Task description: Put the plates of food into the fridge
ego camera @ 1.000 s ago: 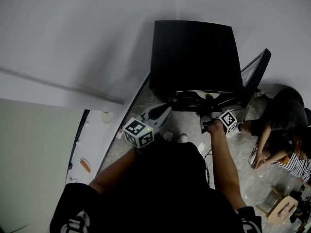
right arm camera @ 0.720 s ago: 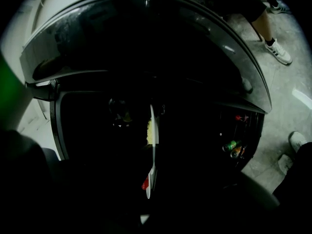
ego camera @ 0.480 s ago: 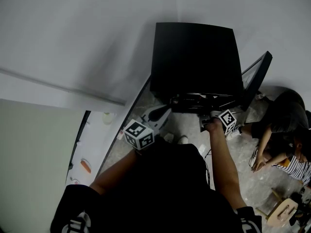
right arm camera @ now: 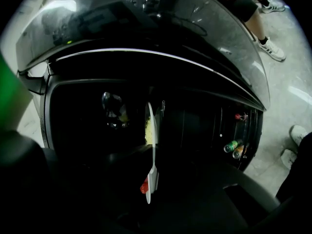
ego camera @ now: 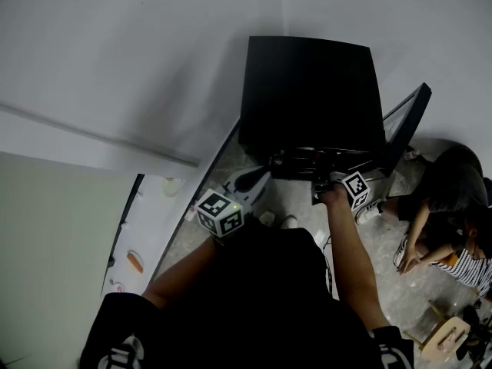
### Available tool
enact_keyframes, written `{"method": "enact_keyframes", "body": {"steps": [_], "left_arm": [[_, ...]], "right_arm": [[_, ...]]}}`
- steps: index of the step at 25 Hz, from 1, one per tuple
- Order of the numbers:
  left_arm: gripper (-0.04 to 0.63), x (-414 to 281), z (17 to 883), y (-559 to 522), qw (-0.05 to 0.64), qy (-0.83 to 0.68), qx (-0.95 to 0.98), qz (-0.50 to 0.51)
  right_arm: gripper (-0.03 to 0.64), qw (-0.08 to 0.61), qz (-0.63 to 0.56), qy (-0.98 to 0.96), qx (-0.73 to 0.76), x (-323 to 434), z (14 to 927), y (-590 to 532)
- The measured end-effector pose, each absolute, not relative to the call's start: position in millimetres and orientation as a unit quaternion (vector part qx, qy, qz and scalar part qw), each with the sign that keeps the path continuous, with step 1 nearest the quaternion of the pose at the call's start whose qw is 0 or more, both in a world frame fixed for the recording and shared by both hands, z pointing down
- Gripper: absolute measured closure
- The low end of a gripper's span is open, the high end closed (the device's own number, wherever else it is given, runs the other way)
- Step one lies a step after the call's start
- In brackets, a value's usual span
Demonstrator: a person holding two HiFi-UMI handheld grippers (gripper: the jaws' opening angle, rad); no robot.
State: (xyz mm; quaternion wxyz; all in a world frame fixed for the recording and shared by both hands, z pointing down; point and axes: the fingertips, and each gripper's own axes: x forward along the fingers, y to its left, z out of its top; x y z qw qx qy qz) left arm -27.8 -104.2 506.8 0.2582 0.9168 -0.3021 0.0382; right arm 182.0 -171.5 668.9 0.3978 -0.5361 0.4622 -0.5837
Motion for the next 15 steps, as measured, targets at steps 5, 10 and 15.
{"method": "enact_keyframes", "body": {"steps": [5,10,15], "left_arm": [[0.566,-26.8,504.8,-102.5,0.258,-0.3,0.917,0.036],[0.566,-24.9,504.9,-98.6,0.26,-0.296,0.918,0.033],[0.566,-22.1,505.6,-93.8,0.266,-0.289,0.919,0.028]], "right_arm": [[0.581,0.352,-0.569,0.503,-0.547,181.0,663.5,-174.9],[0.522,0.337,-0.562,0.536,-0.533,178.2,656.5,-167.1],[0.522,0.339,-0.567,0.54,-0.522,172.0,657.7,-144.9]]}}
